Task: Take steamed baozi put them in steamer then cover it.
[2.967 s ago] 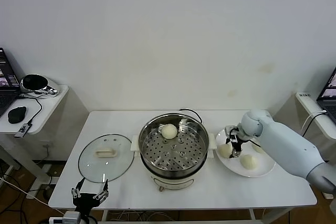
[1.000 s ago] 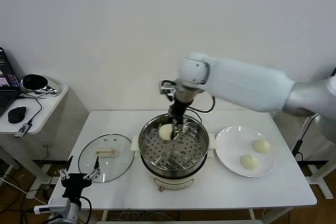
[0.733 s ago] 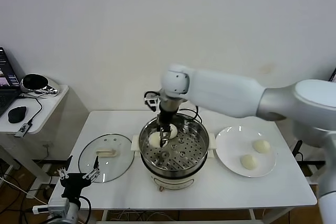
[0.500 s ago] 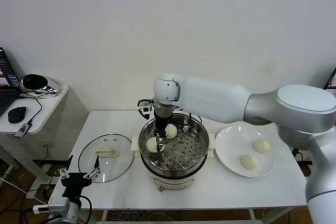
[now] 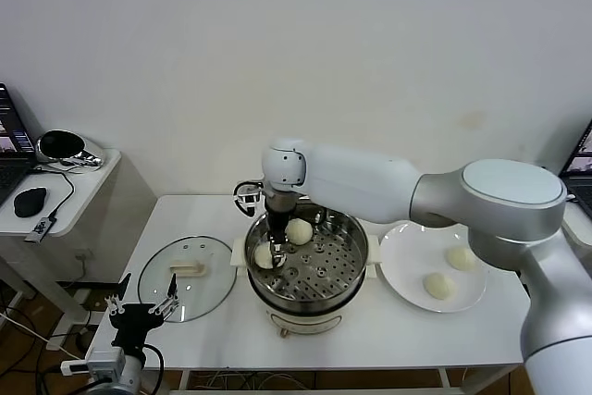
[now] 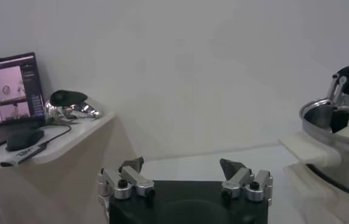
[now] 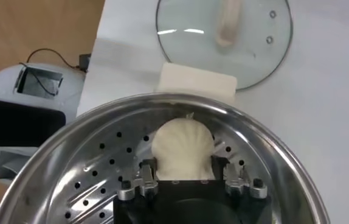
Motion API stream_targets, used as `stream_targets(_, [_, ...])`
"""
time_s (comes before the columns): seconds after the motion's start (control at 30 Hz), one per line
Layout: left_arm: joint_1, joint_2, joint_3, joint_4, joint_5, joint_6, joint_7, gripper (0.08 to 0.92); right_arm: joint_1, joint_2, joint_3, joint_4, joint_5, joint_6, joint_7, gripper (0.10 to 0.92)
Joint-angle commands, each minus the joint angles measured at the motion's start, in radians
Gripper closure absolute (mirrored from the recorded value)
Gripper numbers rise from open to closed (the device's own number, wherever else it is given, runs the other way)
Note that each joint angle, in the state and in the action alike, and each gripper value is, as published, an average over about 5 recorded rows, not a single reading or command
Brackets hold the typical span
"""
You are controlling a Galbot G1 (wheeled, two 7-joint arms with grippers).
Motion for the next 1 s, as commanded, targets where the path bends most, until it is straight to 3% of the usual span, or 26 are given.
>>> stream_targets(0.03, [-0.001,-0.004,0.006,0.001,0.002,0.002,0.001,0.177,0.015,-0.059,0.013,0.048,-0.010,-0.001,-0.002,0.253])
stream_targets(0.2, [0.002,-0.009,0.014,-0.005,0.005,0.008,0.004,0.177,0.056,-0.187,0.064,0.164,-0.032,0.019,-0.025,0.205])
stream_targets(0.33, [0.004,-0.007,0.017,-0.005,0.003,0.018,0.008,0.177,0.115,-0.392,0.120,0.300,-0.050,0.083,-0.091,0.203])
stream_targets(0.7, [0.019,-0.008,0.020,0.002,-0.013,0.042,0.018,0.177,0.077,-0.890,0.225,0.428,-0.265,0.410,-0.211,0.203])
stream_targets(1.0, [0.057,-0.003,0.032,-0.023,-0.018,0.057,0.024,0.177,-0.307,-1.015,0.467,0.431,-0.551,0.518,-0.236,0.203])
